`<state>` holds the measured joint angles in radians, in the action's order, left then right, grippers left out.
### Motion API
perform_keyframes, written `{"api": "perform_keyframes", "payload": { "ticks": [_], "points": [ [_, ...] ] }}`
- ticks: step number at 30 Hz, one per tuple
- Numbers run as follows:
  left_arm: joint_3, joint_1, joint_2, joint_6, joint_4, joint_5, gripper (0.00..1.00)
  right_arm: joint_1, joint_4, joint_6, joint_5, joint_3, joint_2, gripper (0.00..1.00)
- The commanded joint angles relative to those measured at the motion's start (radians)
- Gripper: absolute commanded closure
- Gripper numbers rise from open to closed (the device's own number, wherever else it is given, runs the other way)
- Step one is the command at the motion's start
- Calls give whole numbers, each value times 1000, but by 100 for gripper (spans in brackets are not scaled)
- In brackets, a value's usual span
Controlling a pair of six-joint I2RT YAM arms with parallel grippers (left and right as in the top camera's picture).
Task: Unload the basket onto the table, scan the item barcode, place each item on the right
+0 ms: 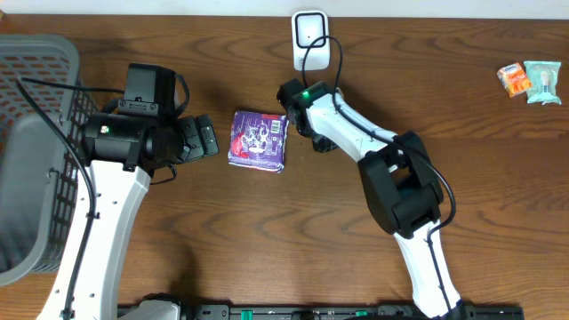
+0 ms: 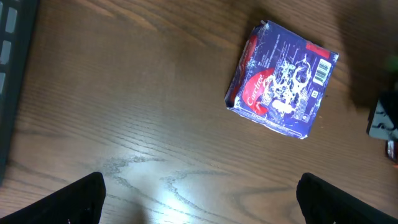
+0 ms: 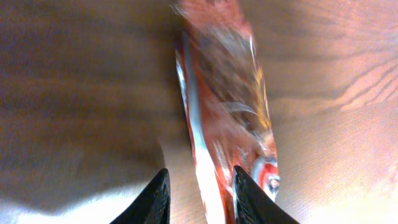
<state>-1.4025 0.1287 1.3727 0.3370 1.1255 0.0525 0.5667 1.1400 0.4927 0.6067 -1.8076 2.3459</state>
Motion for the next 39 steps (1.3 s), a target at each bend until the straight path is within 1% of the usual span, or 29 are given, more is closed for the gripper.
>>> {"api": "perform_keyframes", "payload": {
  "ticks": [1, 3, 5, 6, 8, 9, 11, 12, 14, 15, 17, 19, 22, 25, 29, 31, 34, 36, 39],
  "points": [
    [-6, -3, 2, -2, 3, -9, 2, 1, 75, 3, -78, -101, -1, 72],
    [-6, -3, 2, -2, 3, -9, 2, -10, 126, -5, -132, -180, -1, 72],
    [-6, -3, 2, -2, 3, -9, 2, -27, 178, -44, -208, -282, -1, 71],
    [-6, -3, 2, -2, 3, -9, 2, -38, 198, -70, -250, -327, -1, 67],
    [-6, -3, 2, -2, 3, -9, 2, -65, 238, -127, -335, -414, -1, 49],
    [-6, -3, 2, -2, 3, -9, 2, -82, 257, -156, -376, -451, -1, 43],
    [-6, -3, 2, -2, 3, -9, 2, -121, 291, -229, -463, -504, -1, 32],
    [-6, -3, 2, -2, 3, -9, 2, -140, 302, -261, -498, -515, -1, 28],
    [-6, -3, 2, -2, 3, -9, 2, -187, 327, -319, -567, -517, -1, 28],
    [-6, -3, 2, -2, 3, -9, 2, -220, 344, -351, -614, -504, 0, 34],
    [-6, -3, 2, -2, 3, -9, 2, -257, 355, -402, -674, -475, 0, 41],
    [-6, -3, 2, -2, 3, -9, 2, -290, 355, -463, -741, -430, 0, 46],
    [-6, -3, 2, -2, 3, -9, 2, -319, 315, -494, -766, -347, 0, 49],
    [-6, -3, 2, -2, 3, -9, 2, -339, 220, -494, -767, -233, 0, 49],
    [-6, -3, 2, -2, 3, -9, 2, -338, 109, -494, -778, -114, 0, 53],
    [-6, -3, 2, -2, 3, -9, 2, -328, 71, -494, -778, -69, 0, 61],
    [-6, -3, 2, -2, 3, -9, 2, -309, 27, -489, -778, -26, 0, 70],
    [-6, -3, 2, -2, 3, -9, 2, -295, 14, -480, -777, -21, 0, 99],
    [-6, -3, 2, -2, 3, -9, 2, -277, 16, -454, -778, -45, -1, 99]
  ]
}}
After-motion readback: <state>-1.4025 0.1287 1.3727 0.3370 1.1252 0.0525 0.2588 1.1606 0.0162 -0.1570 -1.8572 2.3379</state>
